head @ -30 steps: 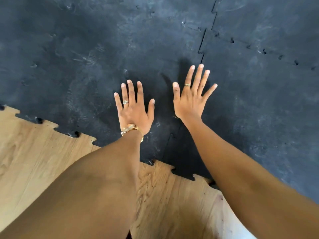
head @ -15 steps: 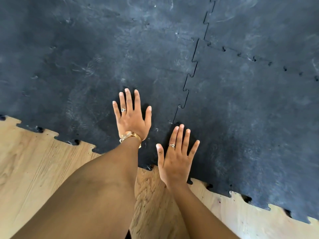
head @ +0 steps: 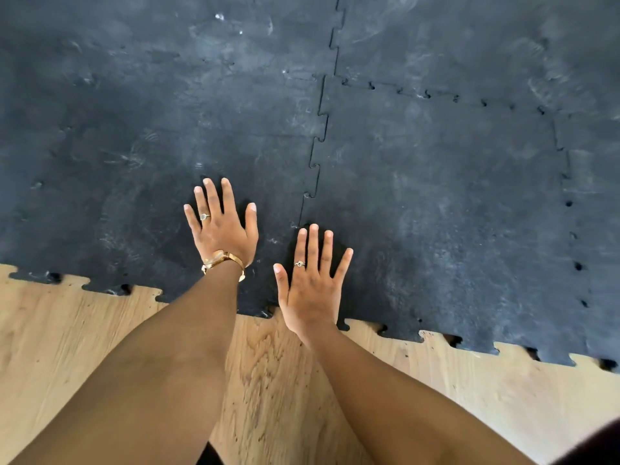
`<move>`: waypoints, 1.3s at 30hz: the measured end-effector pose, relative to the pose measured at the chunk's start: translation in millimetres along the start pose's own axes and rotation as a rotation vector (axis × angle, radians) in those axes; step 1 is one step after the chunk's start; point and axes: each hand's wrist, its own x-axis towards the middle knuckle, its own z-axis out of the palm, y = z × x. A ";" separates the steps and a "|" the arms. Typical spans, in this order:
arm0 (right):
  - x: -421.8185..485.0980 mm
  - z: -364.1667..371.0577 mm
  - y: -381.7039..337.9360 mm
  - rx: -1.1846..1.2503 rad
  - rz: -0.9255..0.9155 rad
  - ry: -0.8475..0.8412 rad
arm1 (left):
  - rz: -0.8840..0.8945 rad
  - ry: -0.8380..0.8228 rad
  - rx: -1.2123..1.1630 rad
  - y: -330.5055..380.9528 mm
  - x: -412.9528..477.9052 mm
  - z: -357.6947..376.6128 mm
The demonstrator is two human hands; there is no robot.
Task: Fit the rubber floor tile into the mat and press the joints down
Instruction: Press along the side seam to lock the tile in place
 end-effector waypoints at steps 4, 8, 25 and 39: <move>-4.6 -6.4 10.4 0.121 -0.108 -0.013 | -0.031 -0.059 0.062 6.5 2.0 -5.8; -14.8 -21.2 69.8 0.275 -0.010 0.027 | -0.110 0.005 -0.030 40.5 -25.7 -11.9; -2.3 -41.9 167.9 -0.061 0.295 -0.114 | 0.254 -0.169 0.034 136.2 -106.8 12.0; -2.5 -42.6 171.1 -0.042 0.289 -0.143 | 0.231 -0.262 0.122 140.4 -105.7 9.8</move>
